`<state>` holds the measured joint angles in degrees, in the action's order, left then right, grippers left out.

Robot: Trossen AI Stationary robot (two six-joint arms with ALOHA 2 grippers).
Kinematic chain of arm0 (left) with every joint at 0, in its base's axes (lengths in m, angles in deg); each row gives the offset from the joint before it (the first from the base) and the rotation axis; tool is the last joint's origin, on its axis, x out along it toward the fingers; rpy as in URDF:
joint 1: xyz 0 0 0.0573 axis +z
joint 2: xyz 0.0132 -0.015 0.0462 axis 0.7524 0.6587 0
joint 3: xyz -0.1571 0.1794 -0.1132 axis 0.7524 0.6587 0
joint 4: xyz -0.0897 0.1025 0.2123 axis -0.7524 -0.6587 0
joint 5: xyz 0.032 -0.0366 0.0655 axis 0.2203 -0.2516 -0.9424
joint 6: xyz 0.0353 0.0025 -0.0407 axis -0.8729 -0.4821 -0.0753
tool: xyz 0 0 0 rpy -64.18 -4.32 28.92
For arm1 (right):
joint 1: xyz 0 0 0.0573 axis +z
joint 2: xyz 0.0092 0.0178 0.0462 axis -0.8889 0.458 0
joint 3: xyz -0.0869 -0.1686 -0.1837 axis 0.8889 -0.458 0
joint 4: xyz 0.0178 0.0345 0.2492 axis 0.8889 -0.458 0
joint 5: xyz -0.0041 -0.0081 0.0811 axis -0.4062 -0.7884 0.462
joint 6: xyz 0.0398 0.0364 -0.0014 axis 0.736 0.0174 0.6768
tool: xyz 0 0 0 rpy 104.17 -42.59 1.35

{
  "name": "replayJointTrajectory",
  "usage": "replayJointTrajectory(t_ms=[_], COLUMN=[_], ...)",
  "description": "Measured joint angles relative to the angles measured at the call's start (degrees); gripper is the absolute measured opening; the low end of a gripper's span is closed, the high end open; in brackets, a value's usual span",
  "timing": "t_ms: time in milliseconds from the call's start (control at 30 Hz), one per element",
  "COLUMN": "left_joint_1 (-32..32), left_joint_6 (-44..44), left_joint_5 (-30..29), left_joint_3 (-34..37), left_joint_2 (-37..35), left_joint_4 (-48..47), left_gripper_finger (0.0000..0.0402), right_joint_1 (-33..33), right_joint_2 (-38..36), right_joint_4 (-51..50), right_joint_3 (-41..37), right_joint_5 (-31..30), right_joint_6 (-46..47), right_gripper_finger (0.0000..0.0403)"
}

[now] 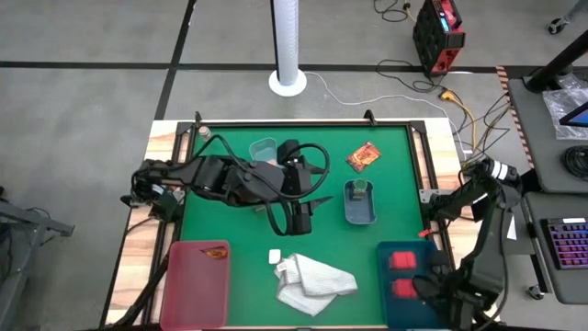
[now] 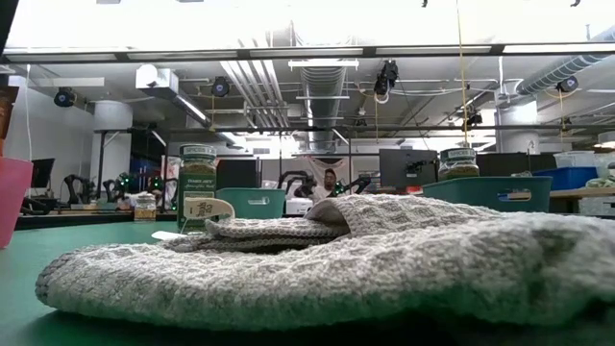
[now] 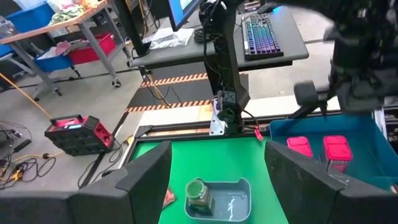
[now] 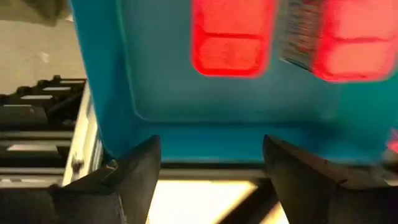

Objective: Sort spices by type
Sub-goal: Put the orange spice pack into the pink bin

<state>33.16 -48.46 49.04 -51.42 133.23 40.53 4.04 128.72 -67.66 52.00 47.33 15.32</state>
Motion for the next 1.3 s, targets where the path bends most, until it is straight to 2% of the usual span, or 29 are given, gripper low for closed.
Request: replayJointTrajectory(t_ms=[133, 233, 333, 400, 467, 533, 667, 767, 900, 1133, 1300], left_joint_1=[-0.02, -0.04, -0.07, -0.11, -0.13, -0.29, -1.43, -2.92, -5.79, -11.22, -11.42], left_joint_6=[1.48, 4.62, 7.89, 8.79, 10.27, 12.51, 16.33, 16.55, 17.48, 19.96, 20.86], left_joint_5=[1.56, 6.74, 12.28, 12.95, 12.92, 12.87, 12.87, 11.49, 6.27, -4.62, -9.11], left_joint_3=[0.00, 0.02, -0.02, 0.00, 0.00, 0.04, 0.06, 0.07, 0.08, 0.08, 0.08], left_joint_2=[-1.04, -2.45, -4.10, -4.94, -5.33, -5.44, -5.57, -5.60, -5.91, -6.77, -9.30], left_joint_4=[-2.74, -5.04, -8.94, -12.24, -15.70, -18.78, -21.75, -21.75, -23.13, -26.21, -26.28], left_gripper_finger=[0.0242, 0.0242, 0.0242, 0.0242, 0.0242, 0.0242, 0.0242, 0.0242, 0.0242, 0.0242, 0.0242], right_joint_1=[-2.49, -7.39, -15.54, -22.24, -29.67, -37.12, -51.05, -59.89, -70.23, -85.99, -94.57], right_joint_2=[-0.76, -2.03, -3.84, -4.78, -5.59, -6.15, -6.75, -6.64, -6.57, -4.51, 0.43], right_joint_4=[-11.94, -16.79, -17.04, -16.92, -16.85, -16.70, -15.31, -14.84, -12.91, -12.22, -11.87], right_joint_3=[8.26, 13.87, 17.35, 18.57, 19.36, 20.03, 21.46, 22.04, 21.56, 21.06, 20.95], right_joint_5=[-2.32, -9.29, -19.18, -24.86, -27.88, -27.74, -21.98, -20.49, -19.69, -10.25, -9.99], right_joint_6=[0.95, 1.37, 1.04, 0.22, -1.24, -3.82, -11.84, -17.75, -27.85, -39.70, -48.80], right_gripper_finger=[0.0258, 0.0249, 0.0237, 0.0229, 0.0222, 0.0216, 0.0208, 0.0204, 0.0203, 0.0205, 0.0205])
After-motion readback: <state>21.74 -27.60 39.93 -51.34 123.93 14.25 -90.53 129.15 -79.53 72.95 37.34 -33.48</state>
